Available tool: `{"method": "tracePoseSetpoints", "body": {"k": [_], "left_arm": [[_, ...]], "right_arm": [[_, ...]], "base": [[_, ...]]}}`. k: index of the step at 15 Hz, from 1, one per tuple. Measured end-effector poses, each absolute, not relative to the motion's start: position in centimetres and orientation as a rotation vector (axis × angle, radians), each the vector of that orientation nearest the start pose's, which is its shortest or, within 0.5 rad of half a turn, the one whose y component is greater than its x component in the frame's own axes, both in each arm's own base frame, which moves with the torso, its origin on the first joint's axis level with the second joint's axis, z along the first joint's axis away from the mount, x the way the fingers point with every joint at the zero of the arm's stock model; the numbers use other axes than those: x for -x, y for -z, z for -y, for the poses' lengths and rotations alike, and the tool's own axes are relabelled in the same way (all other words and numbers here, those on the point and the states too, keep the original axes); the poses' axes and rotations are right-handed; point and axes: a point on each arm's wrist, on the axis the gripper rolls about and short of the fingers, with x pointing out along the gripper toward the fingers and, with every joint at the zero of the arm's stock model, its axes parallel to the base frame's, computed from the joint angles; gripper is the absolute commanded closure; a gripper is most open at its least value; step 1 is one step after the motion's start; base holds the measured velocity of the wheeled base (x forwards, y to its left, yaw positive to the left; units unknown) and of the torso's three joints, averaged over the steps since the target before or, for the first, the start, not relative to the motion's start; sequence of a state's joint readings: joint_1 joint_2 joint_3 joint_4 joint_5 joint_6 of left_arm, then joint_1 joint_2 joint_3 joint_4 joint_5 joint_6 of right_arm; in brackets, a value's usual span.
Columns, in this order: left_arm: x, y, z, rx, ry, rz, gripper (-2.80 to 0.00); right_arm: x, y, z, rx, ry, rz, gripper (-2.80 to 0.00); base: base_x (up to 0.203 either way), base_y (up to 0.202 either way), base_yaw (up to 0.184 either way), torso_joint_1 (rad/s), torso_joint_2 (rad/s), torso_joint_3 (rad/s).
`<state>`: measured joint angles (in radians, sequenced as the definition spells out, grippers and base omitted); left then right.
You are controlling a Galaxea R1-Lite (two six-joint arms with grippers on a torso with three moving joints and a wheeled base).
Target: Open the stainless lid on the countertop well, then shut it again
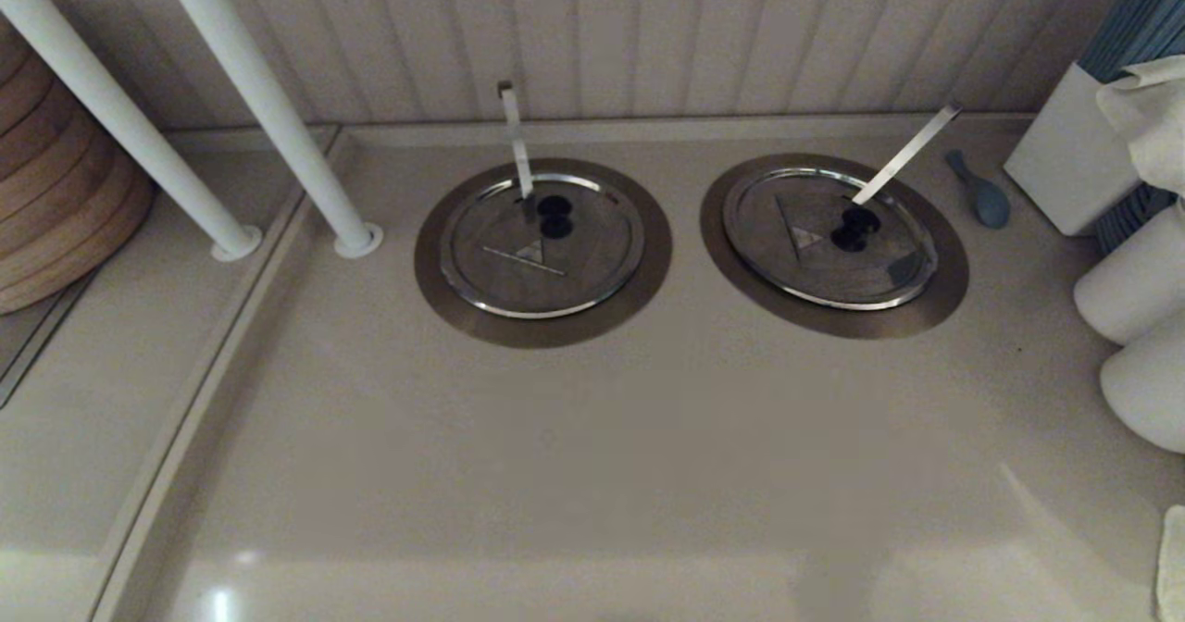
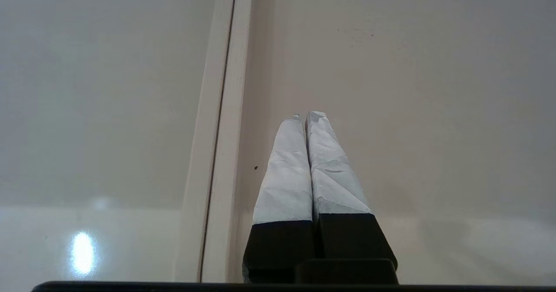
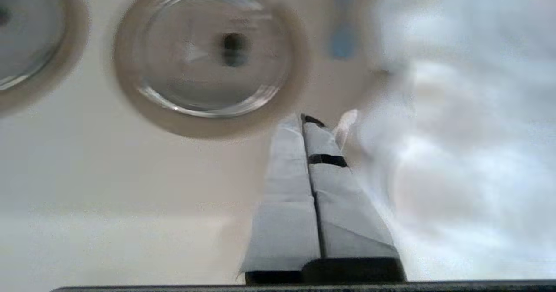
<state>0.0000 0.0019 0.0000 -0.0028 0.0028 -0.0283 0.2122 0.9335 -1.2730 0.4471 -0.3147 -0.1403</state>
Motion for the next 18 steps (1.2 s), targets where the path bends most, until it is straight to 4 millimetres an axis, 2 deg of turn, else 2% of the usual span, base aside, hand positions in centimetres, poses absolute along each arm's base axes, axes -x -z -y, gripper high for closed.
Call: {"method": "tracePoseSetpoints", "body": {"k": [3, 6, 10, 12, 14, 15, 16, 18], "left_arm": [[2.3, -7.6, 0.0, 0.028, -0.003, 0.001, 0.00], [2.3, -7.6, 0.0, 0.028, -0.003, 0.000, 0.00], [2.3, -7.6, 0.0, 0.027, -0.003, 0.001, 0.00], [2.3, -7.6, 0.0, 0.027, -0.003, 0.001, 0.00], [2.3, -7.6, 0.0, 0.027, -0.003, 0.001, 0.00], [2.3, -7.6, 0.0, 0.027, -0.003, 0.001, 0.00], [2.3, -7.6, 0.0, 0.027, -0.002, 0.001, 0.00], [2.3, -7.6, 0.0, 0.027, -0.003, 0.001, 0.00]], "right_arm": [[-0.2, -34.6, 0.8, 0.214, 0.328, -0.059, 0.00], [4.4, -31.9, 0.5, 0.216, 0.452, -0.006, 0.00], [8.5, -28.3, -0.1, 0.158, 0.297, 0.073, 0.00], [10.6, -25.5, 0.1, 0.133, 0.249, 0.078, 0.00], [11.6, -21.9, 0.2, 0.117, 0.166, 0.071, 0.00], [11.4, -20.2, 0.2, 0.090, 0.122, 0.056, 0.00], [10.8, -18.9, 0.2, 0.062, 0.085, 0.041, 0.00], [8.0, -15.4, 0.1, 0.052, 0.030, -0.018, 0.00]], "base": [[0.000, 0.000, 0.000, 0.000, 0.00, 0.000], [0.000, 0.000, 0.000, 0.000, 0.00, 0.000], [0.000, 0.000, 0.000, 0.000, 0.00, 0.000], [0.000, 0.000, 0.000, 0.000, 0.00, 0.000], [0.000, 0.000, 0.000, 0.000, 0.00, 0.000], [0.000, 0.000, 0.000, 0.000, 0.00, 0.000], [0.000, 0.000, 0.000, 0.000, 0.00, 0.000], [0.000, 0.000, 0.000, 0.000, 0.00, 0.000]]}}
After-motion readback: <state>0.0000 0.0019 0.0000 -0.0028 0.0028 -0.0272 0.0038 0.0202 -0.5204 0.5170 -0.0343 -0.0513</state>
